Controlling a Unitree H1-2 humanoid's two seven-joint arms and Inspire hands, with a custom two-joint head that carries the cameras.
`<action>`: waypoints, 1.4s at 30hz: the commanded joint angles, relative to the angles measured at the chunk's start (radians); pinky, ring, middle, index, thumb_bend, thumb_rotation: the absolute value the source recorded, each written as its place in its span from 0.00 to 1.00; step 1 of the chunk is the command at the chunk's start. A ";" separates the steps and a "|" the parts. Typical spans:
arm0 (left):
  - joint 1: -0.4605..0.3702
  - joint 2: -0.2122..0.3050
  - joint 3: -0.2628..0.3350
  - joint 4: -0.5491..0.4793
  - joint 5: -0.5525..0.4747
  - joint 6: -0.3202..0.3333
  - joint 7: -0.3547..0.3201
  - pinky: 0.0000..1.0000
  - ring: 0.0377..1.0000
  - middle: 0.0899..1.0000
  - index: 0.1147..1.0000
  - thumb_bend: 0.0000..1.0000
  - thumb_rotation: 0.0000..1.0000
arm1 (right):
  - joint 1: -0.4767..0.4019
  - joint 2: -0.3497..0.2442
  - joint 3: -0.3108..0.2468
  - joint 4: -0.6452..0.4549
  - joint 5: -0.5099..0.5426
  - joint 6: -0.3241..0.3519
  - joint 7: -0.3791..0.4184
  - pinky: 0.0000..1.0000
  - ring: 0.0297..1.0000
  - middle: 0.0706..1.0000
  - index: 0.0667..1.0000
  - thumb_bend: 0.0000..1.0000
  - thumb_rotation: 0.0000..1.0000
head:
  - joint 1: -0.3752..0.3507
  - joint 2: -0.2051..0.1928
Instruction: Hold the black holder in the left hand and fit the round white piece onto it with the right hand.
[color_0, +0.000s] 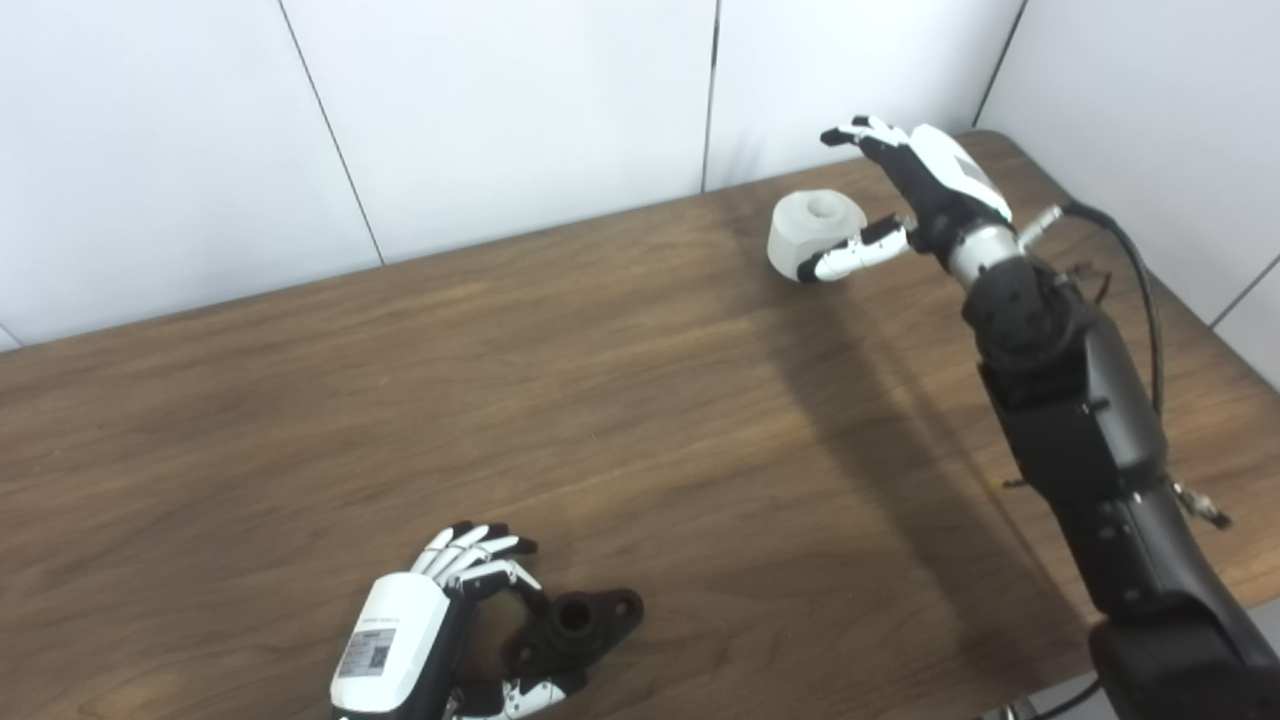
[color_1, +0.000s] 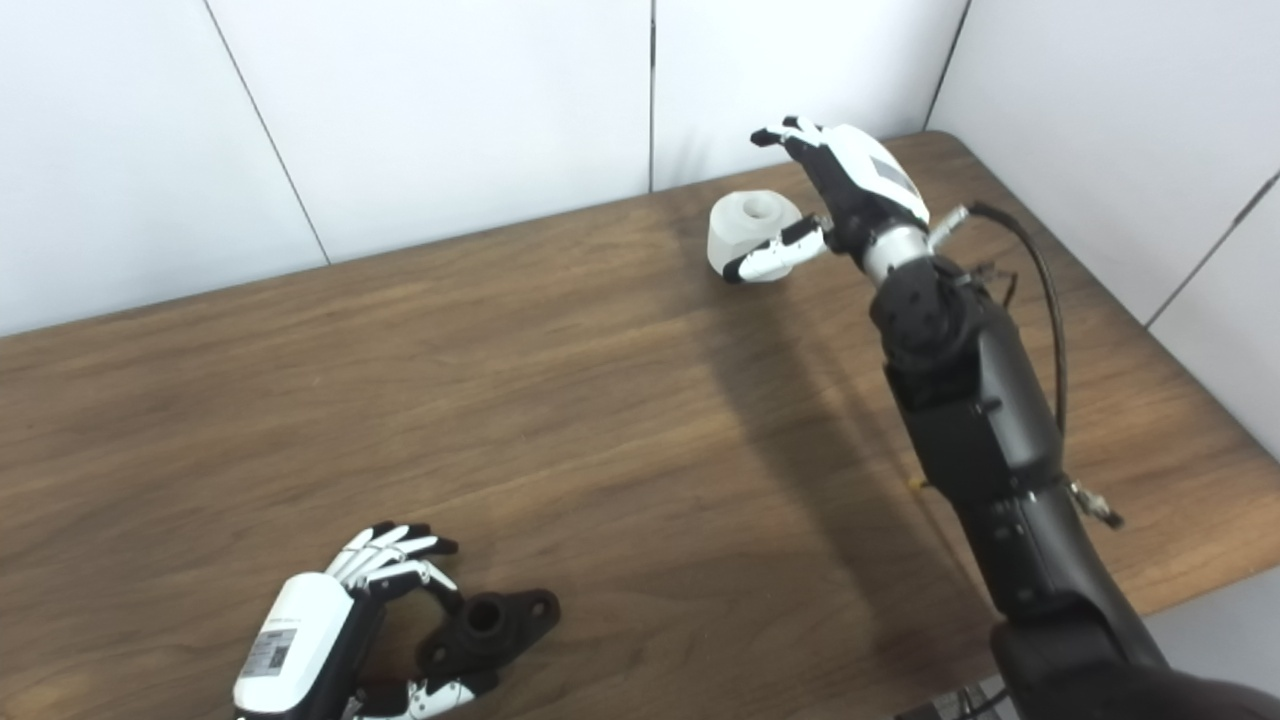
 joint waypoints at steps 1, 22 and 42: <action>0.032 0.027 0.001 0.042 0.003 0.022 -0.060 0.90 0.84 0.75 0.42 0.52 0.05 | -0.073 -0.046 -0.015 0.011 -0.050 -0.003 0.024 0.92 1.00 0.99 0.83 0.97 0.19 | -0.001 0.000; 0.036 0.016 -0.001 0.048 0.020 0.023 -0.052 0.90 0.85 0.76 0.42 0.52 0.05 | -0.245 -0.150 0.141 0.259 -0.110 -0.003 0.080 0.99 1.00 1.00 0.79 0.96 0.15 | 0.004 -0.018; 0.031 0.009 -0.001 0.033 0.048 0.039 -0.069 0.89 0.84 0.76 0.42 0.52 0.05 | -0.312 -0.143 0.227 0.396 -0.092 -0.005 0.039 0.93 1.00 0.97 0.76 0.94 0.18 | 0.017 -0.013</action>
